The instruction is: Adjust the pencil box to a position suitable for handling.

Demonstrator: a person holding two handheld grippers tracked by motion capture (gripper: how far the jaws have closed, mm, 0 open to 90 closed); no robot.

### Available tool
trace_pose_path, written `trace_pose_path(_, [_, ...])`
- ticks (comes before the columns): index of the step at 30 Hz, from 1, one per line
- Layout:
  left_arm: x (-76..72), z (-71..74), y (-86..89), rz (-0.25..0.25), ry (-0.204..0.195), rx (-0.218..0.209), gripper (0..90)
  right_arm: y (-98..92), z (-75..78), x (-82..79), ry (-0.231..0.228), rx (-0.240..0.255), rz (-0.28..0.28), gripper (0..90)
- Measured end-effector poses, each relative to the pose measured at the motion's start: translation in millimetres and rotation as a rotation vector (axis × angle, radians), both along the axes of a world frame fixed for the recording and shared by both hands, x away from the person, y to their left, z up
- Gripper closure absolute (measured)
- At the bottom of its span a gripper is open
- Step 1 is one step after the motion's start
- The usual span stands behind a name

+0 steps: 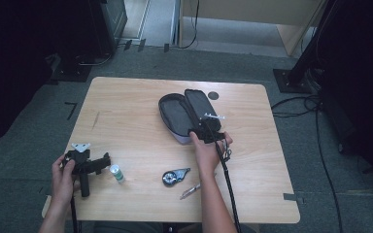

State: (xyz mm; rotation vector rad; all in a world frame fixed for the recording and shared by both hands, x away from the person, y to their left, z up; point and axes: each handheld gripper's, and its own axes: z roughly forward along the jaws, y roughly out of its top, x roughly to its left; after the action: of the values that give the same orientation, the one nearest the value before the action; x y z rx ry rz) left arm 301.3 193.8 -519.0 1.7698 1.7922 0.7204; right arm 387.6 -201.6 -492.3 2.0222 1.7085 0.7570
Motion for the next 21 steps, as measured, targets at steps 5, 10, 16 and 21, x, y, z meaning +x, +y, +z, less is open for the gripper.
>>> trace_pose_path(5, [0.0,0.0,0.0,0.0,0.0,0.0,0.0,-0.8,-5.1,-0.8,0.01,-0.025,0.022,28.6])
trace_pose_path(10, [0.0,0.0,0.0,0.0,0.001,0.0,0.0,-9.0,-3.5,-1.3,0.007,-0.046,0.045,44.3])
trace_pose_path(16, [0.1,-0.1,-0.1,0.001,-0.001,0.0,0.0,-24.3,-5.7,-3.3,0.005,-0.033,0.111,65.1])
trace_pose_path(21, [0.0,0.0,0.0,-0.001,0.001,0.001,0.0,-38.1,-4.4,-2.5,-0.004,-0.036,0.121,63.1])
